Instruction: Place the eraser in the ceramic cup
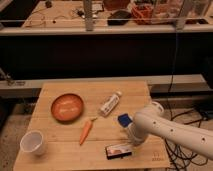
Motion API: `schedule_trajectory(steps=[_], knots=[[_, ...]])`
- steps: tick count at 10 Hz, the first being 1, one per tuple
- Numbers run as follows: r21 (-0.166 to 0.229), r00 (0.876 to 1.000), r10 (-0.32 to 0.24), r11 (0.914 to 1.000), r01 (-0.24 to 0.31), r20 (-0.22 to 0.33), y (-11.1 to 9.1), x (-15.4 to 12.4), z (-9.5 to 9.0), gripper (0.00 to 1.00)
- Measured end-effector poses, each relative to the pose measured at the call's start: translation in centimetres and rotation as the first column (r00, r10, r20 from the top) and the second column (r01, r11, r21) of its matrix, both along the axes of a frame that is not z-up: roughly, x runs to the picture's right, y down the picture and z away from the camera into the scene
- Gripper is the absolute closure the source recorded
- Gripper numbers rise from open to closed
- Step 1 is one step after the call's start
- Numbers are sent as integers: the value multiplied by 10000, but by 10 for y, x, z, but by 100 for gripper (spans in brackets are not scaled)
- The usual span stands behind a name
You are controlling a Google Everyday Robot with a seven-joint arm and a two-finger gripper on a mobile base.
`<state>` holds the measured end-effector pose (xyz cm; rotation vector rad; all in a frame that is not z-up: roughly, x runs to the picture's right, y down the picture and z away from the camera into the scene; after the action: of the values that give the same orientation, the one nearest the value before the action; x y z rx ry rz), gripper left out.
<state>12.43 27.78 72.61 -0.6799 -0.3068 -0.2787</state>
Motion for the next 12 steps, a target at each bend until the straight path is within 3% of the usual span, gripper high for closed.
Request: schedule_trajectory(steps=[12], knots=[[-157,9999,-26,9999,24,-122,23,3,11,20]])
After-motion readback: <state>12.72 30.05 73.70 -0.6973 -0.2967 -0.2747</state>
